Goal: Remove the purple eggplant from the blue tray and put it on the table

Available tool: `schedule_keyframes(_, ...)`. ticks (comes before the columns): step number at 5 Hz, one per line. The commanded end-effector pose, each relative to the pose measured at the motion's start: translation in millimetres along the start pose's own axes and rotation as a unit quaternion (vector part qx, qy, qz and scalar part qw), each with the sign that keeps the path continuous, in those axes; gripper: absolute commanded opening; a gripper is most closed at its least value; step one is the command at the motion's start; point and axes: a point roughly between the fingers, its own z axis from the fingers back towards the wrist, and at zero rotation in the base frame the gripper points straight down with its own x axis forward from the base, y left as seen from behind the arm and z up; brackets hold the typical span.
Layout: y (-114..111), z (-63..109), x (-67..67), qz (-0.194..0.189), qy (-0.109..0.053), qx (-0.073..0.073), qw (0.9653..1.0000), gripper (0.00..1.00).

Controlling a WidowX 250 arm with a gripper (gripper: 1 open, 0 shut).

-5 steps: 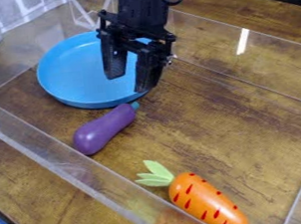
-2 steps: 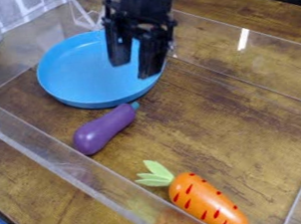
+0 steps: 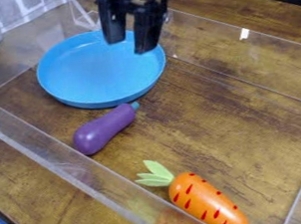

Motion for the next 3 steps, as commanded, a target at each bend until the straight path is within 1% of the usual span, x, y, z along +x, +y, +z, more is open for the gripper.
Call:
schedule_keyframes(1, 10.0, 8.0, 6.4, 0.034, -0.026, 0.006, 0.9990, 1.00)
schedule_keyframes(2, 17.9, -0.5, 8.6, 0.040, -0.016, 0.010, 0.9990, 1.00)
schedule_keyframes(3, 11.6, -2.9, 5.9, 0.009, -0.008, 0.017, 0.9998, 1.00)
